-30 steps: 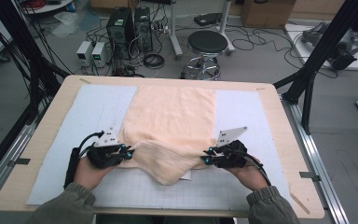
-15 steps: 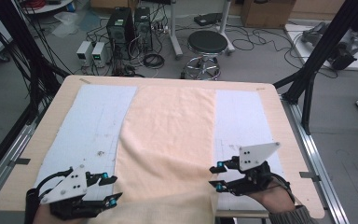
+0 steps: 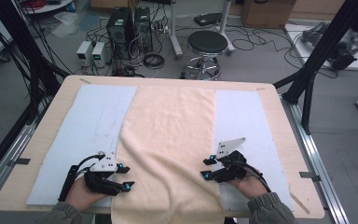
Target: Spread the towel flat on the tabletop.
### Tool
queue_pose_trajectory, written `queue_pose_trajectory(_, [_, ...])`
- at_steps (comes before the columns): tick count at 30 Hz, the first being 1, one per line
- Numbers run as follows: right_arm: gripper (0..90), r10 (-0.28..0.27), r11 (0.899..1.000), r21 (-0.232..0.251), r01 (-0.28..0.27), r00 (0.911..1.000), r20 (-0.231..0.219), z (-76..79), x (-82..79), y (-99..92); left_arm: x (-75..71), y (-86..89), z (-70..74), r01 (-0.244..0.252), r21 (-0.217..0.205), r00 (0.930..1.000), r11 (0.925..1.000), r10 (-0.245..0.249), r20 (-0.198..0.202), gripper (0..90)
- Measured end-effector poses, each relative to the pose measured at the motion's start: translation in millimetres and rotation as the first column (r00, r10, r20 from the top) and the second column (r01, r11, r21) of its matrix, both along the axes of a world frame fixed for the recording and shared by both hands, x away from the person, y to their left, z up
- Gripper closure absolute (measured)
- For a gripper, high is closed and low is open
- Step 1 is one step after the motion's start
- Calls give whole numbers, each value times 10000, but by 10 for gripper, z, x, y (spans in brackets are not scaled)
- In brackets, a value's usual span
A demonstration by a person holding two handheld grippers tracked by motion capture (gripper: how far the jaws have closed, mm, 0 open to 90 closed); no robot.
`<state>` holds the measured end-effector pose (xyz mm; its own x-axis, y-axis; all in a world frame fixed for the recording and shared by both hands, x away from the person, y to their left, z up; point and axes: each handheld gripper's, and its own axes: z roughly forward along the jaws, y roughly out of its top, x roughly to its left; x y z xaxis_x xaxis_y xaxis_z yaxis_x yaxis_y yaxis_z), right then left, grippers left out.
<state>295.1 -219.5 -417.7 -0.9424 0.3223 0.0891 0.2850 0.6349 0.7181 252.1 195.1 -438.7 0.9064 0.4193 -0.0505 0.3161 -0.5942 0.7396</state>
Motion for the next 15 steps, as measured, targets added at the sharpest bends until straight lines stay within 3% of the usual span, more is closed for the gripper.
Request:
queue_pose_trajectory(1, [524, 57, 9999, 102, -58, 9999, 142, 22, -26, -3, -41, -7, -20, -25, -20, 9994, 10000, 26, 352, 453])
queue_pose_trajectory(4, [515, 329, 9953, 891, -370, 9983, 474, 142, -168, -34, -51, 9, -14, -32, -42, 9996, 10000, 33, 272, 460])
queue_pose_trajectory(5, [511, 430, 9945, 924, -488, 9971, 634, 176, -229, -35, -58, 12, -9, -47, -108, 9998, 9999, 49, 179, 456])
queue_pose_trajectory(9, [503, 697, 9932, 838, -812, 9888, 1322, 248, -441, -29, -143, 38, 26, 18, -116, 9990, 9999, -13, 437, 434])
queue_pose_trajectory(13, [505, 419, 9966, 665, -487, 9941, 1005, 172, -362, -10, -140, 26, -2, -223, 49, 9993, 9997, 222, 310, 418])
queue_pose_trajectory(15, [513, 271, 9986, 440, -309, 9960, 852, 98, -295, 51, -161, 2, -17, -140, 130, 9987, 9998, 133, 493, 442])
